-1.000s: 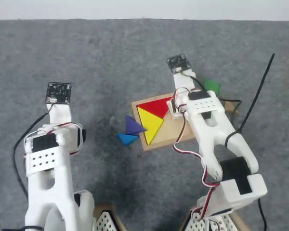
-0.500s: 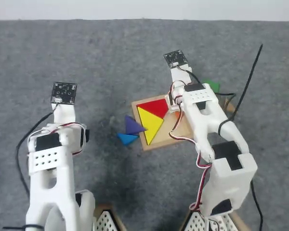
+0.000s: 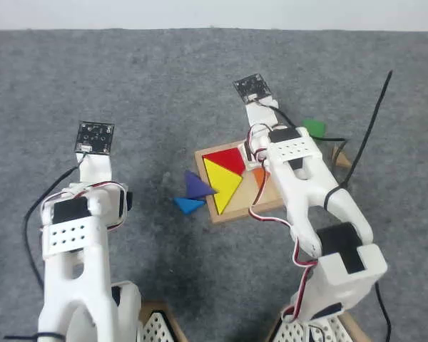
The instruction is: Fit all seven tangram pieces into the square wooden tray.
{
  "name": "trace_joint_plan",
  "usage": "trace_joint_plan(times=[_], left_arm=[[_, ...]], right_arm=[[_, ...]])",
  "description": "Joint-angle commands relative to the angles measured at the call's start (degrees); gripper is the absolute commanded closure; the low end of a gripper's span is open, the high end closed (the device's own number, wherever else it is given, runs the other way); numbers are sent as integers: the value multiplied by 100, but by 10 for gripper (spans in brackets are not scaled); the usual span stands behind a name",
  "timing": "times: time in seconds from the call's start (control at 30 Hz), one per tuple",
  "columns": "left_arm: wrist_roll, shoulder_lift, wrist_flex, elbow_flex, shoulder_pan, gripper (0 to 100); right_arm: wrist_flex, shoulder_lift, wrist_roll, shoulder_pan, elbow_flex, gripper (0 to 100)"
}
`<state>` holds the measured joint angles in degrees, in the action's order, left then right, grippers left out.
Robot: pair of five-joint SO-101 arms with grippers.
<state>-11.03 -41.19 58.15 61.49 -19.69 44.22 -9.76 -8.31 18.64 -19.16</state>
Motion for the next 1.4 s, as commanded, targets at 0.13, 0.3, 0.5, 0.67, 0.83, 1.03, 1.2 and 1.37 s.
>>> trace_joint_plan(times=[0.13, 0.3, 0.5, 0.67, 0.83, 1.03, 1.2, 1.37], left_arm=[[-53, -185, -149, -40, 35, 823], [-44, -185, -149, -40, 35, 823], [-44, -185, -149, -40, 35, 823], [-44, -185, -141, -40, 35, 823], [-44, -185, -141, -31, 35, 823], [-44, -185, -141, -22, 35, 823], [-44, -185, -167, 31, 35, 823], [-44, -185, -167, 31, 35, 823]], right_arm=[[66, 75, -62, -224, 0, 875], [40, -180, -79, -277, 9, 875], [75, -418, -105, -277, 237, 875], [84, -734, -114, -523, 695, 875], [338, -787, -123, -840, 1055, 875], [901, 31, -316, -1068, 1292, 875], [1455, 971, -598, -1288, 1292, 873], [1402, 884, -607, -1974, 1301, 775]])
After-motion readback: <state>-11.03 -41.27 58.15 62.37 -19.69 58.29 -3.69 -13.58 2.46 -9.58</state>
